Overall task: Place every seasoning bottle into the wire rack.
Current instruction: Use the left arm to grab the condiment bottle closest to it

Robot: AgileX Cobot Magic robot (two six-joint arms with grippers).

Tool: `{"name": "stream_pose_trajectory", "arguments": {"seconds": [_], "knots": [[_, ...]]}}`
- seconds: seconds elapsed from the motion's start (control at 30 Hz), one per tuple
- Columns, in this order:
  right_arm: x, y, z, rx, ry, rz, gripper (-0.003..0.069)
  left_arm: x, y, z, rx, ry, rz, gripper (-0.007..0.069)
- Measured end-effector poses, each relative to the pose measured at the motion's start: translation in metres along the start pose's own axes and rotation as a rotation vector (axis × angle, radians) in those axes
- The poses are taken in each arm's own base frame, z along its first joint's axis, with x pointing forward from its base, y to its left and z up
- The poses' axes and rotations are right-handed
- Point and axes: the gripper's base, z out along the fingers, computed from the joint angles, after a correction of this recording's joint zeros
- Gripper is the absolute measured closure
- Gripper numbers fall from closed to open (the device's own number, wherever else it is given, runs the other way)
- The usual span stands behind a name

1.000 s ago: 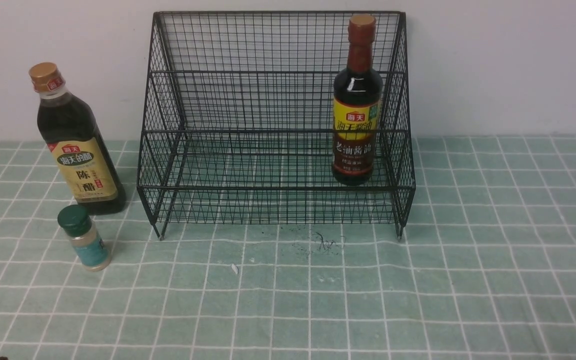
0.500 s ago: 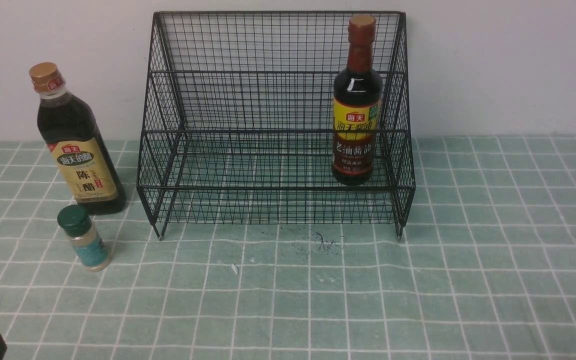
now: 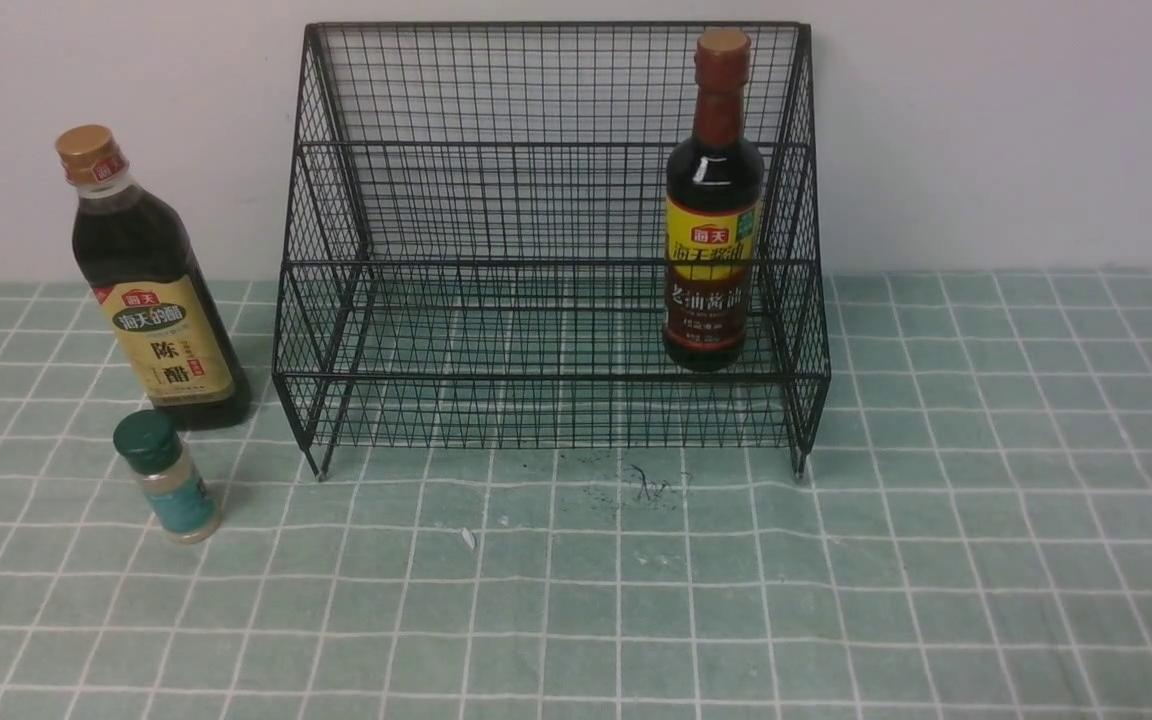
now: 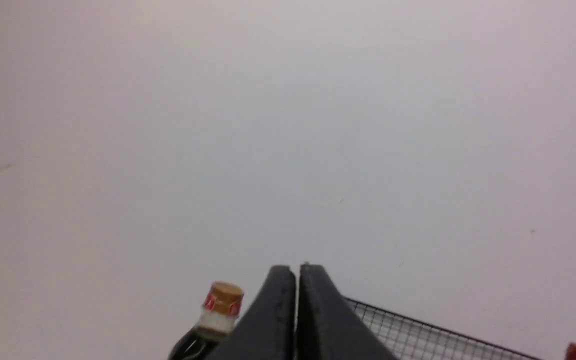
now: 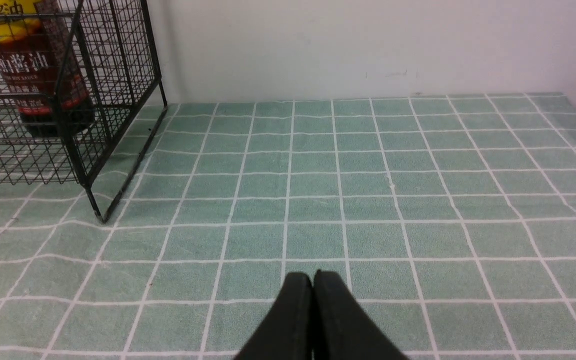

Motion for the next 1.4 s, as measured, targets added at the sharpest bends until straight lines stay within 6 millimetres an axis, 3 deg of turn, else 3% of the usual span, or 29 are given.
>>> {"name": "stream_pose_trajectory", "arguments": {"seconds": [0.13,0.27,0.3,0.4,0.57,0.77,1.03,1.23,1.33,1.4], "knots": [[0.000,0.000,0.000,0.000,0.000,0.000,0.0672,-0.030,-0.022,0.028,-0.006,0.267,-0.008,0.0631],[0.000,0.000,0.000,0.000,0.000,0.000,0.0672,-0.034,-0.036,0.067,-0.058,0.703,0.002,0.0631],[0.000,0.000,0.000,0.000,0.000,0.000,0.0672,-0.026,-0.037,0.079,-0.082,0.881,0.018,0.0631],[0.000,0.000,0.000,0.000,0.000,0.000,0.0672,-0.016,-0.038,0.107,-0.100,1.187,0.078,0.0631],[0.000,0.000,0.000,0.000,0.000,0.000,0.0672,0.017,-0.028,0.162,-0.117,1.477,0.170,0.0631],[0.000,0.000,0.000,0.000,0.000,0.000,0.0672,0.056,-0.012,0.207,-0.159,1.639,0.239,0.0631],[0.000,0.000,0.000,0.000,0.000,0.000,0.0672,0.094,0.016,0.236,-0.241,1.673,0.414,0.0587],[0.000,0.000,0.000,0.000,0.000,0.000,0.0672,0.111,0.024,0.249,-0.273,1.584,0.408,0.0421],[0.000,0.000,0.000,0.000,0.000,0.000,0.0672,0.121,0.027,0.254,-0.268,1.548,0.406,0.0265],[0.000,0.000,0.000,0.000,0.000,0.000,0.0672,0.125,0.028,0.256,-0.266,1.542,0.406,0.0218]]}}
